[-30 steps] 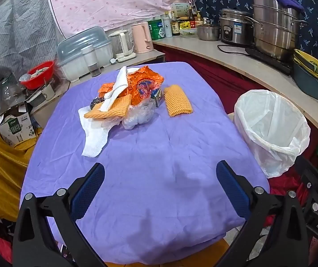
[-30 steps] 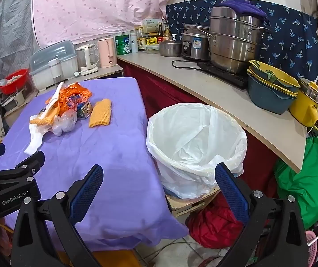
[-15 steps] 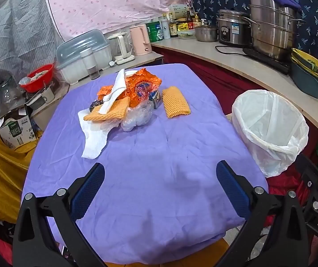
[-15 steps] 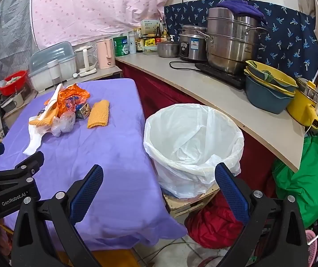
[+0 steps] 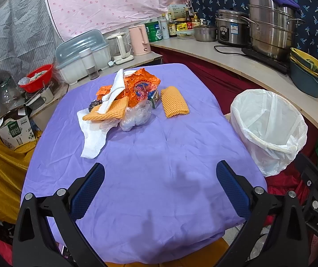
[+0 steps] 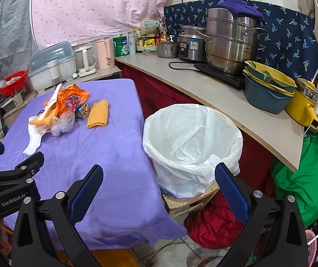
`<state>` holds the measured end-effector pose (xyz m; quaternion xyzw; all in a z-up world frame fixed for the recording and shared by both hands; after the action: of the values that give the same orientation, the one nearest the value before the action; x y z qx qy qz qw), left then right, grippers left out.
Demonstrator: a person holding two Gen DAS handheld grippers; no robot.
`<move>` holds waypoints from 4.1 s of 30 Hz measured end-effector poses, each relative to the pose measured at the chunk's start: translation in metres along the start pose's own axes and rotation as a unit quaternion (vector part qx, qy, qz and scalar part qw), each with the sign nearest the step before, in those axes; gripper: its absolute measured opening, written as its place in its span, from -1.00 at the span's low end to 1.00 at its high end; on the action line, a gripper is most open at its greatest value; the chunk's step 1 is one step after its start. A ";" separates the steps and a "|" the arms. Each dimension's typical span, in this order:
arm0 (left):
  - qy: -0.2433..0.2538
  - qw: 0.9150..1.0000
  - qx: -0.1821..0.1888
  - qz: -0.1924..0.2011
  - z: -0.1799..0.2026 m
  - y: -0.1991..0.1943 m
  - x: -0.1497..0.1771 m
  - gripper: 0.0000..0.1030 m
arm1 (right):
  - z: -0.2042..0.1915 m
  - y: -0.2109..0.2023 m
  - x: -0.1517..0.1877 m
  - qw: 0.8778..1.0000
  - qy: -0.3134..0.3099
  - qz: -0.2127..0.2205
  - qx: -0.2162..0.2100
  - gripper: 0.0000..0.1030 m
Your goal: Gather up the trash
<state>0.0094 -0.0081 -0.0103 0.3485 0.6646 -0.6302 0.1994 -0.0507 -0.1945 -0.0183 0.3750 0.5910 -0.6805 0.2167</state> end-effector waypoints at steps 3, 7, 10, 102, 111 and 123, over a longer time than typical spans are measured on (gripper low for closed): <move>0.000 1.000 0.000 0.001 0.000 0.000 0.000 0.86 | -0.001 0.000 0.000 1.000 0.000 0.000 0.000 0.87; 0.000 1.000 0.000 0.000 0.000 0.000 0.000 0.86 | 0.000 -0.001 0.000 1.000 -0.001 0.000 0.001 0.87; 0.000 1.000 -0.001 0.000 0.000 0.000 0.000 0.86 | -0.001 0.000 0.000 1.000 -0.001 0.000 0.000 0.87; -0.047 0.999 -0.011 -0.002 -0.054 0.062 -0.030 0.86 | -0.032 0.067 -0.036 1.000 -0.011 -0.006 0.002 0.87; -0.070 0.997 -0.027 0.014 -0.100 0.113 -0.068 0.86 | -0.065 0.110 -0.064 1.000 -0.022 -0.006 -0.021 0.87; -0.100 0.995 -0.006 0.004 -0.140 0.185 -0.100 0.72 | -0.126 0.174 -0.095 0.998 -0.041 -0.016 -0.053 0.87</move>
<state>0.2336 0.1001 -0.0508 0.2849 0.6436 -0.6574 0.2693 0.1692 -0.1234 -0.0596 0.3256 0.6228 -0.6663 0.2494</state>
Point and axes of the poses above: each gripper's, at about its wrist camera, not at the fingertips, and y roughly the way its jaws point, z to its right, x to its underside, the point moved 2 cm from there along y, roughly the way its jaws point, and after that the axes turned 2 degrees about x, right-handed, at the moved point
